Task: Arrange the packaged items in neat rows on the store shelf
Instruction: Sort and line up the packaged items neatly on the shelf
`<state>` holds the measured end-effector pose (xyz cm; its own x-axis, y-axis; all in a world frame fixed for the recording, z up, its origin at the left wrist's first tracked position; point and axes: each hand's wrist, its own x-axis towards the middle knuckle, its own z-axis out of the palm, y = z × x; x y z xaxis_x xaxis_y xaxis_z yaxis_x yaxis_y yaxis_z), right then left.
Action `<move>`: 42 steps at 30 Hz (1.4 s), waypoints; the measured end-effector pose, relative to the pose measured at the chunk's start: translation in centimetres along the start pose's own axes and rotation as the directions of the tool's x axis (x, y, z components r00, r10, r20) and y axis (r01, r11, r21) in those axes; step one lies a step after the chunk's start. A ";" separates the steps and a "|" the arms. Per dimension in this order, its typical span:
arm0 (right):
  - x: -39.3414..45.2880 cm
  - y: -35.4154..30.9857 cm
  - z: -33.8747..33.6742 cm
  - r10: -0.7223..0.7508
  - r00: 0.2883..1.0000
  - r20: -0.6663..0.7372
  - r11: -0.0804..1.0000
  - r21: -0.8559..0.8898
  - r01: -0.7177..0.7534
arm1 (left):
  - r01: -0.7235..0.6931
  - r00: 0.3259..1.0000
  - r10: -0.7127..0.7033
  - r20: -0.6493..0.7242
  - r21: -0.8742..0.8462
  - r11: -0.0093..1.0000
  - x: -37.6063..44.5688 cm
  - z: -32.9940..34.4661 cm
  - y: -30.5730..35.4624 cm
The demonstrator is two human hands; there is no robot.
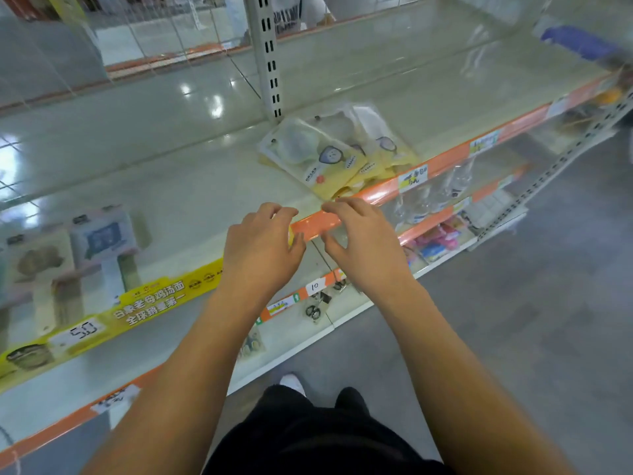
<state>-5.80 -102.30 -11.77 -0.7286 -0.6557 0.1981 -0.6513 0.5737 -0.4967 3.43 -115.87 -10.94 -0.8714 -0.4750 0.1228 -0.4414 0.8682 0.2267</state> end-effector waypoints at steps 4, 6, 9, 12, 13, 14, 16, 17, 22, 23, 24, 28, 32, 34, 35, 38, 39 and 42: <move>2.4 0.3 0.0 0.018 1.000 0.010 0.996 -0.086 -0.018 | 0.006 0.999 -0.006 0.036 -0.021 1.000 2.5 0.7 -0.7; 3.4 0.4 0.1 0.017 1.000 0.006 0.994 -0.109 -0.016 | -0.002 1.000 0.003 0.030 -0.030 1.000 3.3 0.8 -1.0; 4.7 0.3 0.7 0.022 0.999 0.024 0.990 -0.137 -0.019 | 0.000 1.000 0.001 0.018 -0.040 0.999 4.3 1.0 -1.7; 6.3 0.1 1.3 0.038 0.998 0.052 0.982 -0.188 -0.028 | 0.015 1.000 -0.014 0.016 -0.020 1.000 4.9 1.1 -2.8; 6.8 0.1 1.5 0.042 0.997 0.063 0.978 -0.207 -0.028 | 0.024 1.000 -0.024 0.020 -0.015 1.000 5.1 1.2 -3.0; 7.5 0.0 1.6 0.046 0.996 0.080 0.975 -0.220 -0.028 | 0.039 0.999 -0.038 0.026 -0.014 0.999 5.3 1.2 -3.3; 8.9 0.1 1.8 0.043 0.994 0.100 0.971 -0.237 -0.018 | 0.073 0.997 -0.072 0.040 -0.026 0.997 5.9 1.1 -3.7; 9.5 0.2 1.9 0.024 0.995 0.098 0.969 -0.247 0.001 | 0.087 0.995 -0.086 0.046 -0.031 0.996 6.1 1.0 -3.8; 13.0 0.6 2.8 -0.023 0.985 0.170 0.947 -0.311 0.076 | 0.141 0.990 -0.140 0.029 -0.025 0.990 7.1 0.6 -4.3; 13.7 0.6 2.9 -0.021 0.982 0.189 0.947 -0.311 0.080 | 0.155 0.987 -0.154 0.032 -0.022 0.988 7.2 0.6 -4.3; 14.5 0.7 3.0 -0.015 0.978 0.209 0.949 -0.306 0.080 | 0.173 0.985 -0.173 0.028 -0.019 0.985 7.3 0.6 -4.4; 17.6 0.8 3.2 0.015 0.951 0.308 0.938 -0.334 0.093 | 0.232 0.973 -0.232 0.014 -0.025 0.972 7.8 0.6 -4.3; 18.8 1.7 4.0 0.029 0.931 0.364 0.929 -0.353 0.110 | 0.269 0.963 -0.269 0.012 -0.029 0.963 8.6 0.6 -3.6; 18.9 2.2 4.3 0.022 0.932 0.361 0.923 -0.365 0.120 | 0.286 0.958 -0.285 0.017 -0.026 0.958 8.9 0.8 -3.3; 19.0 2.3 4.3 0.010 0.934 0.357 0.918 -0.374 0.133 | 0.294 0.956 -0.293 0.019 -0.023 0.956 9.1 0.9 -3.2; 19.3 2.6 4.2 -0.033 0.939 0.342 0.905 -0.389 0.173 | 0.312 0.950 -0.312 0.024 -0.023 0.950 9.6 1.2 -2.7; 19.4 2.7 4.1 -0.048 0.942 0.332 0.903 -0.390 0.183 | 0.318 0.948 -0.318 0.025 -0.023 0.948 9.9 1.4 -2.5; 19.6 3.1 4.1 -0.080 0.944 0.320 0.892 -0.399 0.211 | 0.330 0.944 -0.330 0.027 -0.020 0.944 10.4 1.8 -1.8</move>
<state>-21.21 -115.37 -12.85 -0.5679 -0.8219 -0.0434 -0.8194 0.5696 -0.0641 -5.23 -122.11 -11.86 -0.6825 -0.7307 0.0149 -0.7001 0.6594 0.2740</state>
